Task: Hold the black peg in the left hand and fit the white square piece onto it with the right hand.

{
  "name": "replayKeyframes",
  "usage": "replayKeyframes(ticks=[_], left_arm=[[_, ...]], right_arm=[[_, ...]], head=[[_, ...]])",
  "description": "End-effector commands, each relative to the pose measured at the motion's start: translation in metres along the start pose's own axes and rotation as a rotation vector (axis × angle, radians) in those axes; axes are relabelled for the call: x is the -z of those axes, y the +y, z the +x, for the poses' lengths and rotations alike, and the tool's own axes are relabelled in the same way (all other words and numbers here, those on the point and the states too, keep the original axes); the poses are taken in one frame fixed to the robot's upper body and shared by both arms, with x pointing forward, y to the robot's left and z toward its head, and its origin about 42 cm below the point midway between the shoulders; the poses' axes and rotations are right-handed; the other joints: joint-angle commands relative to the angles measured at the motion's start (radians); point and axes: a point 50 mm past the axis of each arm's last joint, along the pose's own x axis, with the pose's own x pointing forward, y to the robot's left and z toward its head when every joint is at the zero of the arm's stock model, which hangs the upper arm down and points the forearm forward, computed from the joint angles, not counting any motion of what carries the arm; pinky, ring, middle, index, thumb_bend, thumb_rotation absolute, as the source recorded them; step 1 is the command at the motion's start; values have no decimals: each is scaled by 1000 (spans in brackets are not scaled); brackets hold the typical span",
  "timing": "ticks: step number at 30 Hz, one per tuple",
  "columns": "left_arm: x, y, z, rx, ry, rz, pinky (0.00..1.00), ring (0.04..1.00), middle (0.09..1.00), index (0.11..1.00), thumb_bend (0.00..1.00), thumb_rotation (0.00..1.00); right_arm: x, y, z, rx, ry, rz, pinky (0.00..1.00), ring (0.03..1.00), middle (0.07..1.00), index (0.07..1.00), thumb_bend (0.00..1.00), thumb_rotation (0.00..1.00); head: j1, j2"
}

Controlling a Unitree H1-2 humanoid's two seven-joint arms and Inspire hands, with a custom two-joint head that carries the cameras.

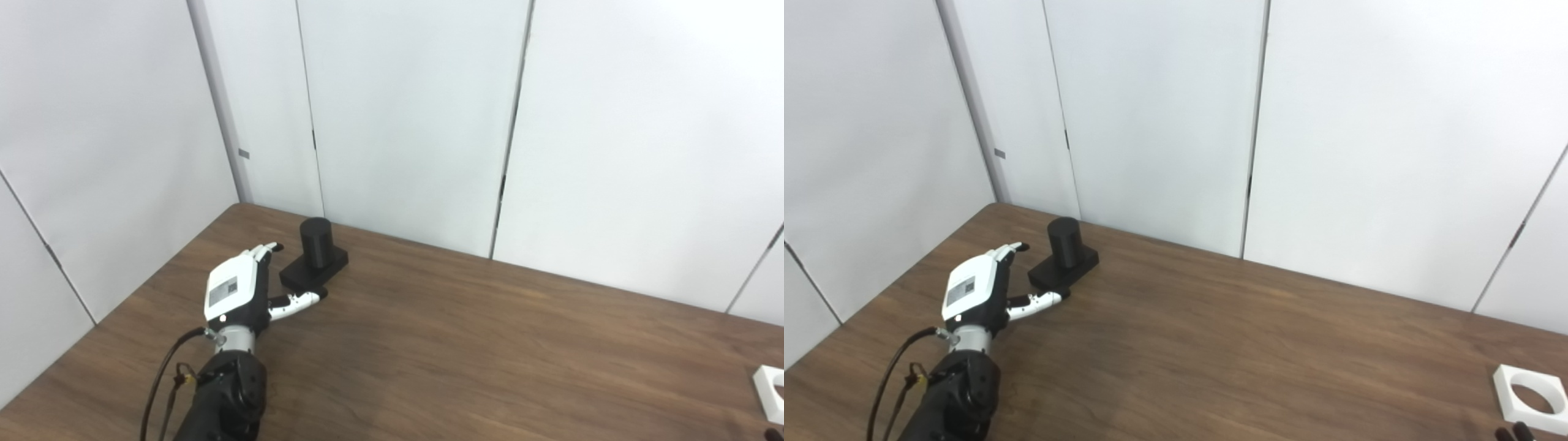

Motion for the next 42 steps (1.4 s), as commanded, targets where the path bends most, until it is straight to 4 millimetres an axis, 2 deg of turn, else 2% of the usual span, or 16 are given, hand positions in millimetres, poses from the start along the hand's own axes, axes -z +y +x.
replayKeyframes(ticks=[1, 16, 27, 42], left_arm=[[-12, 22, 23, -95, -52, 20, 923, 911, 882, 833, 955, 595], [-8, 7, 49, -61, 6, 65, 933, 917, 897, 835, 964, 583], [-6, -4, 58, -27, 36, 91, 925, 916, 896, 825, 998, 610], [-7, -18, 66, 21, 64, 162, 915, 919, 889, 821, 959, 611]], right_arm=[[10, -7, -44, 23, 49, -15, 1000, 1000, 974, 990, 685, 1000], [8, -6, -45, 26, 48, -13, 1000, 1000, 952, 969, 675, 1000], [7, -6, -46, 30, 49, -13, 1000, 1000, 949, 964, 687, 1000], [6, -5, -47, 29, 44, -24, 1000, 1000, 940, 954, 712, 1000]], head=[[0, 1], [-7, 9], [-12, 12], [-19, 18]])
